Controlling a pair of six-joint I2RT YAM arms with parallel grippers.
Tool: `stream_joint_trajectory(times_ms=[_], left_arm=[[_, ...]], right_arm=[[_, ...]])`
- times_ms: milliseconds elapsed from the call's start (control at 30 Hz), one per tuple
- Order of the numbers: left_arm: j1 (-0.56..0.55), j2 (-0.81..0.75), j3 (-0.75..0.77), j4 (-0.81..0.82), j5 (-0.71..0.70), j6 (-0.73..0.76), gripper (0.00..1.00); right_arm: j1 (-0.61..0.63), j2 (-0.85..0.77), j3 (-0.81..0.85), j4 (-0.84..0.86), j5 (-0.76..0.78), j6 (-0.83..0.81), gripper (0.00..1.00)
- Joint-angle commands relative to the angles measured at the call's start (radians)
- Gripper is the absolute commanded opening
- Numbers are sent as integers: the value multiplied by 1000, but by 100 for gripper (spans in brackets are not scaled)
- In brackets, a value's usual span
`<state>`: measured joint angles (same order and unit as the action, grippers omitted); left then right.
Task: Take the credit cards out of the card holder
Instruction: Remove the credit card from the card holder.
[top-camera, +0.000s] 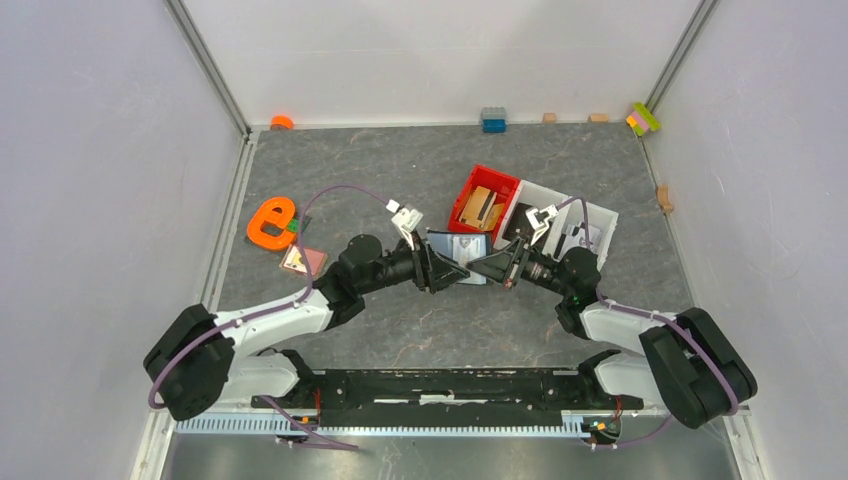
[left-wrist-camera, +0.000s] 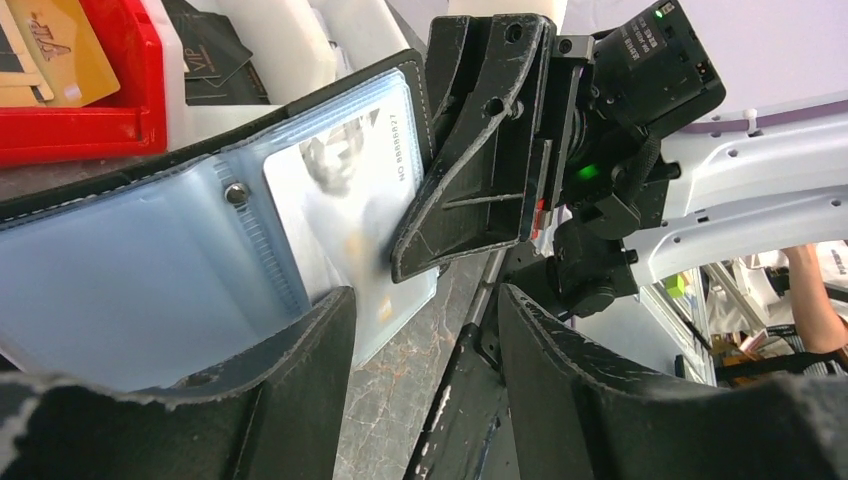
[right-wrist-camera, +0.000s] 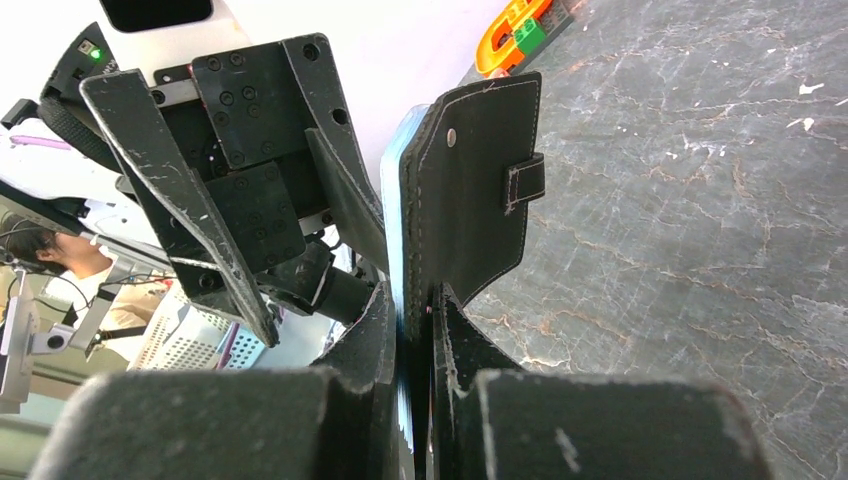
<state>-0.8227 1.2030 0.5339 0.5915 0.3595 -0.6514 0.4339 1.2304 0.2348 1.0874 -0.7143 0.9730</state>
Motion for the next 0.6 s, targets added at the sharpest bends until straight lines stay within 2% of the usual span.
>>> stream_joint_trajectory(times_ms=[0,200,300,467,567], left_arm=[[-6,19,63,-79,-24,57,61],[-6,-31,50,-162,-173,78,80],[-6,-25,53,-170,-173,79,81],[-6,31,82,-139,-58,66,67],[-4,57,97,-118,6,54,48]], right_arm=[[-1,12,-6,144,-27,47,6],[0,14,-5,142,-25,47,5],[0,14,-6,136,-25,43,5],[0,17,-4,138,-27,43,5],[-1,18,-3,141,-28,45,5]])
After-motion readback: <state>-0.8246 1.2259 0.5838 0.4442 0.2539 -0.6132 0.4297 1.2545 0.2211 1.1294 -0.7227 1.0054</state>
